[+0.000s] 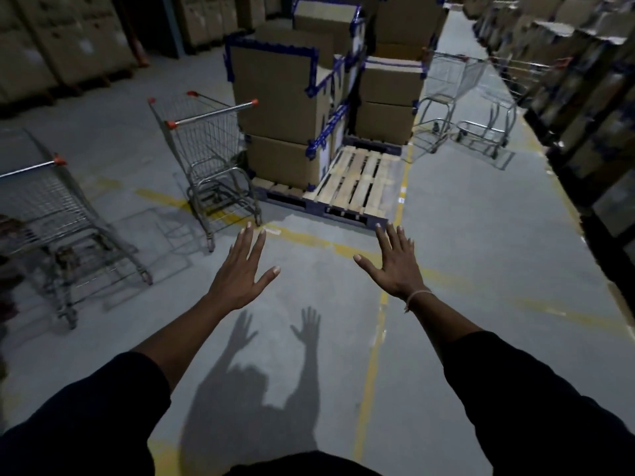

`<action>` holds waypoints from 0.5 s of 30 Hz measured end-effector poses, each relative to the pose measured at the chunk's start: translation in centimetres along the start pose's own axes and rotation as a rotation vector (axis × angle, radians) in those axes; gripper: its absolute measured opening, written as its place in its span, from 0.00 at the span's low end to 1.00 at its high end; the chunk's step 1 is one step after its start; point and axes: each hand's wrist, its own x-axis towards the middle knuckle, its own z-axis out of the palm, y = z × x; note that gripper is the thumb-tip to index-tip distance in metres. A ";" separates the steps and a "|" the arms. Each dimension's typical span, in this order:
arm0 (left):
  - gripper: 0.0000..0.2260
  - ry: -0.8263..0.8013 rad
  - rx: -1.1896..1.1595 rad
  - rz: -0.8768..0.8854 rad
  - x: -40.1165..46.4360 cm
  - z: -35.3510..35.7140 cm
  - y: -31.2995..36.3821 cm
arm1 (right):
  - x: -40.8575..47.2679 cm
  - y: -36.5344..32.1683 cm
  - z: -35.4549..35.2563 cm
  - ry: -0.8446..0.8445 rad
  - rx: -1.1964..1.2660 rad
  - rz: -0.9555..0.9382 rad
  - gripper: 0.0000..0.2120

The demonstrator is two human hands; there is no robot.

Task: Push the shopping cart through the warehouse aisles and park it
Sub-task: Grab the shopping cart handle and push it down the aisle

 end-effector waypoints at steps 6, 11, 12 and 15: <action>0.40 0.017 0.010 -0.067 4.5 0.9 -4.3 | 8.6 -0.6 2.8 -0.031 0.001 -0.081 0.49; 0.41 0.022 0.006 -0.123 9.6 1.3 -10.1 | 17.0 -2.5 6.5 -0.051 0.004 -0.127 0.49; 0.41 0.020 0.006 -0.131 11.0 1.4 -11.7 | 18.8 -3.0 7.3 -0.054 0.005 -0.133 0.50; 0.41 0.017 0.007 -0.152 15.2 1.2 -16.7 | 24.5 -5.0 10.1 -0.073 0.001 -0.137 0.51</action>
